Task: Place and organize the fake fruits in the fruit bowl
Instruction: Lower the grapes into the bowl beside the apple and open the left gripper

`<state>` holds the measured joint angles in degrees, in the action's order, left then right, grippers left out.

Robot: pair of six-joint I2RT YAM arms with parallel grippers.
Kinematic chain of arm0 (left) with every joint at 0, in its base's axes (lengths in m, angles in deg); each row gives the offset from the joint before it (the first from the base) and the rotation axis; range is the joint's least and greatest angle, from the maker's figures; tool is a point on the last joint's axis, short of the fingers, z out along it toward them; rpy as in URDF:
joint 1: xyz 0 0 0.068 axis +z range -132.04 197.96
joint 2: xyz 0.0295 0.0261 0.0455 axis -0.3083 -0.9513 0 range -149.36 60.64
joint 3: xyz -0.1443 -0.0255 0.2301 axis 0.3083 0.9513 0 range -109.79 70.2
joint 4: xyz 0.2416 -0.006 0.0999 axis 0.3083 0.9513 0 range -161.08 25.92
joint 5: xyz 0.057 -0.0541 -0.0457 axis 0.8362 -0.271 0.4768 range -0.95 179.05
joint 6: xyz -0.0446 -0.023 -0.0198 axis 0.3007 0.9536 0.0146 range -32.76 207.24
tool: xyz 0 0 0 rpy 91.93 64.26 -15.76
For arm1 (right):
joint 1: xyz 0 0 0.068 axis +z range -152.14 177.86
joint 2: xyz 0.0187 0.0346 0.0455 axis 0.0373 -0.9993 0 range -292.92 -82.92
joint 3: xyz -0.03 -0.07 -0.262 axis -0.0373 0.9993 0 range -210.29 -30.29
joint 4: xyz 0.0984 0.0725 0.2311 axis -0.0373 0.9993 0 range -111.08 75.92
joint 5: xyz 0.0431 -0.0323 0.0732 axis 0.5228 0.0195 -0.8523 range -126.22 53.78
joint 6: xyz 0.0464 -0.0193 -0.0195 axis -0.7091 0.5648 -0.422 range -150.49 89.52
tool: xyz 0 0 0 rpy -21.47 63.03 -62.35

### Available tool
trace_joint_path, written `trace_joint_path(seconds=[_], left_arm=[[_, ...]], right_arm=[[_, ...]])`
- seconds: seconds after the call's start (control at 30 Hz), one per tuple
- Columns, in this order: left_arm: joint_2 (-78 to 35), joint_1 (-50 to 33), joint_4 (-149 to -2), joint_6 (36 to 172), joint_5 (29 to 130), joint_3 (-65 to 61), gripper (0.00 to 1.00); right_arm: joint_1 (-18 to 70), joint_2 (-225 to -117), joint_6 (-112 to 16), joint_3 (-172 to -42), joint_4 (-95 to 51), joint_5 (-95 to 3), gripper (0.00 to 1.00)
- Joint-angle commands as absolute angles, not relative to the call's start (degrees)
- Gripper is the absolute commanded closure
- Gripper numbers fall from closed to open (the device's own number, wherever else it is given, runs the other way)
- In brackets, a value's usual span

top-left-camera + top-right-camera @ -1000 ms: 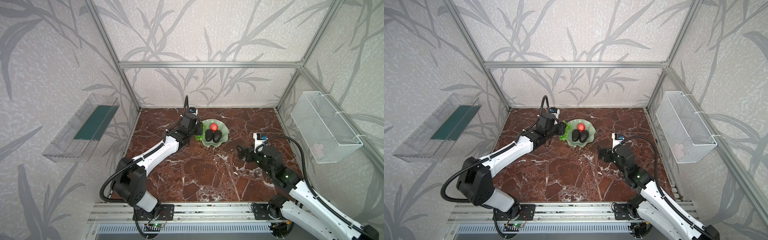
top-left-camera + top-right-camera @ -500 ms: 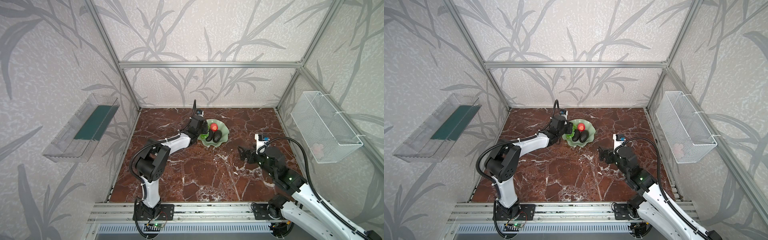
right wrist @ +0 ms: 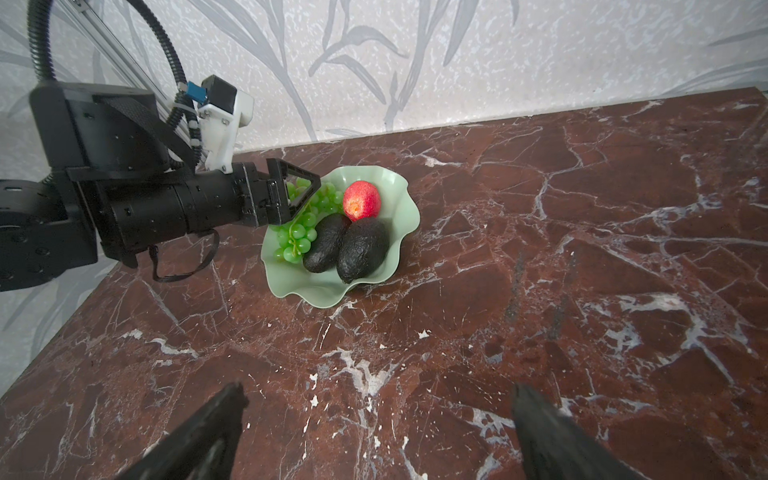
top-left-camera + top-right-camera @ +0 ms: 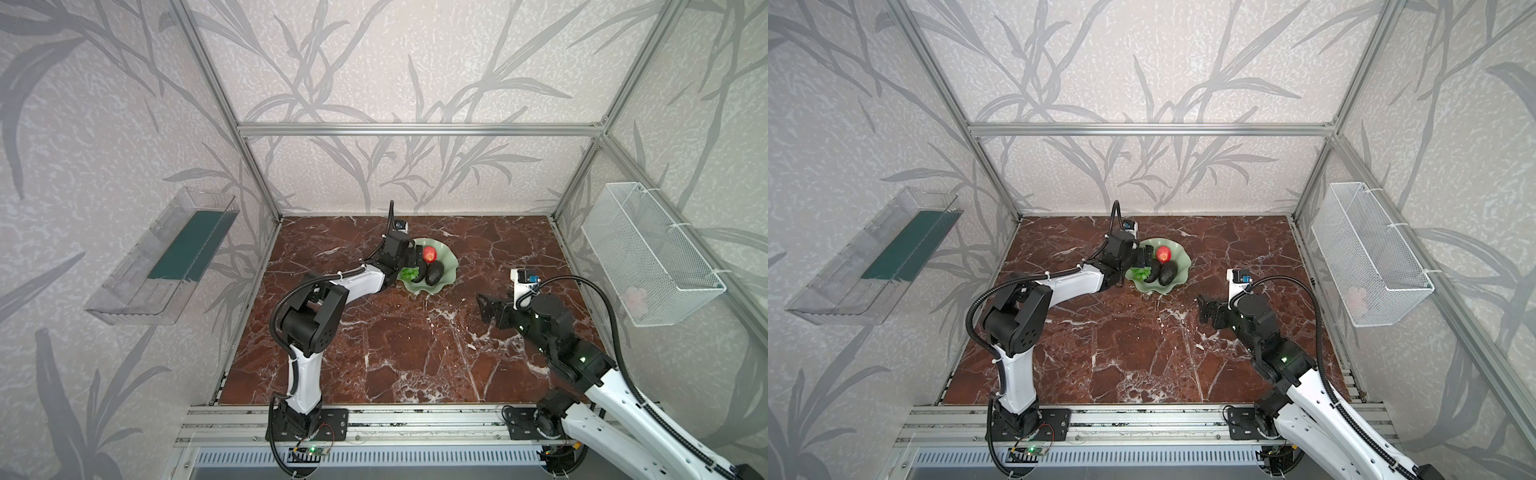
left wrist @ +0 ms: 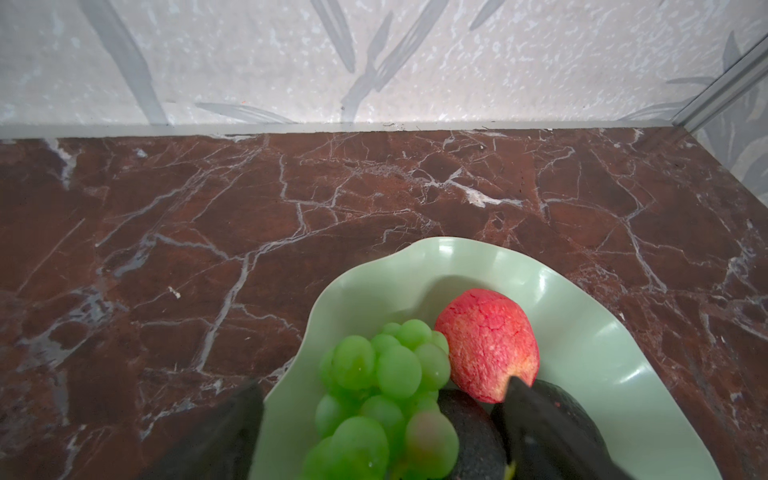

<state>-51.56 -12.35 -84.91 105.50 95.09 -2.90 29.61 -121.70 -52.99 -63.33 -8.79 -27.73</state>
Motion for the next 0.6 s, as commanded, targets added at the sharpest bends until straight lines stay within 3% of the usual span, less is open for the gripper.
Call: trace_joint_path(seconds=[0.0,0.2,0.33,0.57], left_arm=[[-46.48,-12.23,-85.66,106.11,93.97,-2.26,0.01],[-34.42,-12.25,-95.06,105.12,98.51,7.32,0.01],[-23.09,-12.18,-93.74,101.79,101.39,13.96,0.01],[-1.64,-11.56,-89.39,89.35,116.09,29.72,0.01]], right_arm=[[29.33,-121.88,-51.87,-64.79,-8.87,-27.79,0.01],[29.26,-122.15,-49.0,-65.7,-8.1,-25.87,0.01],[28.19,-123.98,-45.59,-67.26,-7.25,-24.89,0.01],[18.28,-133.32,-40.26,-66.74,-11.15,-25.41,0.01]])
